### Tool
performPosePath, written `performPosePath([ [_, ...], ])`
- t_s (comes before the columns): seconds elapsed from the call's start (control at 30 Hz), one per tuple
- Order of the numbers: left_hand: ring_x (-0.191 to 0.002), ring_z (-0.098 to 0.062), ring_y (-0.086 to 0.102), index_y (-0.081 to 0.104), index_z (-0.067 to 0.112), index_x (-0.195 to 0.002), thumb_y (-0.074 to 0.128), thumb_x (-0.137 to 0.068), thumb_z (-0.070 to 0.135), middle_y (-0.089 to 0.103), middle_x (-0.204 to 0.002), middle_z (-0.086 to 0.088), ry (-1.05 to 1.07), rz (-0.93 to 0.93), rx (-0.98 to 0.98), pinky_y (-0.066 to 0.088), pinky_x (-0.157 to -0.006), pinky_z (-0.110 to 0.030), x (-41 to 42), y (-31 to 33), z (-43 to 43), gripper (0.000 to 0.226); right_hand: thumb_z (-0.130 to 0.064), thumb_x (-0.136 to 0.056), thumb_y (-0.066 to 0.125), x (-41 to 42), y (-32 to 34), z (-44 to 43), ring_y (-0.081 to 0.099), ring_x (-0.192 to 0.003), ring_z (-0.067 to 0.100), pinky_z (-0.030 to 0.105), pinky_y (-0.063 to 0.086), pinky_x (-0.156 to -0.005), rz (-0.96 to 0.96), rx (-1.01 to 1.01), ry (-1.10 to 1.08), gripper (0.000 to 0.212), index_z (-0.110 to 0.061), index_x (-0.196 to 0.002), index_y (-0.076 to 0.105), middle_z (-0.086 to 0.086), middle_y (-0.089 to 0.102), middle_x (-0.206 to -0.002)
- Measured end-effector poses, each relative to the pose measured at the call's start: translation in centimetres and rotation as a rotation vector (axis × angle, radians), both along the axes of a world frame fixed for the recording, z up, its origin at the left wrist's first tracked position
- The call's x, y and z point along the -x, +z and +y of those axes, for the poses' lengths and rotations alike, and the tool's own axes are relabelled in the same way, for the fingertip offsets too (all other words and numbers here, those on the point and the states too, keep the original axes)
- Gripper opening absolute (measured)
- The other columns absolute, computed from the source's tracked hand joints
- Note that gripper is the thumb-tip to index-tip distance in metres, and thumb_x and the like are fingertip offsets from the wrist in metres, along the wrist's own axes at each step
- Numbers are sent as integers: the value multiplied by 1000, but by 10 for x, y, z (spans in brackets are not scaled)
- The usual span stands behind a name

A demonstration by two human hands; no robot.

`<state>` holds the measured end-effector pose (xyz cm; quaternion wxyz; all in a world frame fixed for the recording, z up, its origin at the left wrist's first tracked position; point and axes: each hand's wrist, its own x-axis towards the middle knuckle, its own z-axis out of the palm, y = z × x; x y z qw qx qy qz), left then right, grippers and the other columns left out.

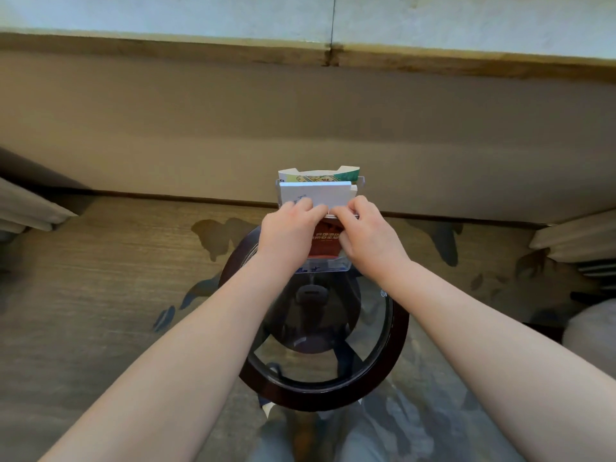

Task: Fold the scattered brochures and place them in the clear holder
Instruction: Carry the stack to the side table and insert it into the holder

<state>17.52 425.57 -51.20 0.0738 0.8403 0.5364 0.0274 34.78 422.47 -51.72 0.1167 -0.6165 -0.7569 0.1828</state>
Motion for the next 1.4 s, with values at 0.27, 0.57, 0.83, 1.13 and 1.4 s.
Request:
performPosePath([
  [0.27,-97,-21,61,50,25,-122,80,-84,29,61,-114,-2,36,102,101,48,-62,-31,10,-38,-12,48,-22,-98,68,11,-24,-16,49,-121,23,39,55,-96,-34,121,10,51,-20,-144,49,8,50,-132],
  [0.57,-105,-22,60,51,20,-124,78,-84,29,63,-119,-3,48,128,55,50,-85,-35,12,-45,-21,49,-9,-92,71,23,-36,-26,41,-140,33,46,44,-113,-59,14,-17,87,-14,-163,22,15,40,-155],
  [0.83,-158,-26,-4,-4,14,-162,55,-94,33,0,-172,-7,46,175,0,4,-127,-49,13,-58,-55,92,-17,-95,62,20,-47,-41,-3,-160,32,51,11,-129,-182,18,16,84,-9,-164,15,11,5,-173],
  [1.13,-158,-27,-9,-10,11,-161,55,-94,36,-11,-171,-10,48,207,-40,-3,-126,-47,12,-62,-37,97,-20,-97,58,22,-53,-29,-3,-160,31,47,0,-127,-220,7,-6,85,-10,-165,8,12,1,-173],
  [1.4,-157,-35,-8,-19,0,-157,54,-92,39,-20,-166,-23,294,212,104,7,-128,-50,19,-91,-78,105,-17,-98,55,26,-76,-59,-27,-154,24,43,-1,-128,-65,318,-258,106,-17,-154,-35,8,-33,-166],
])
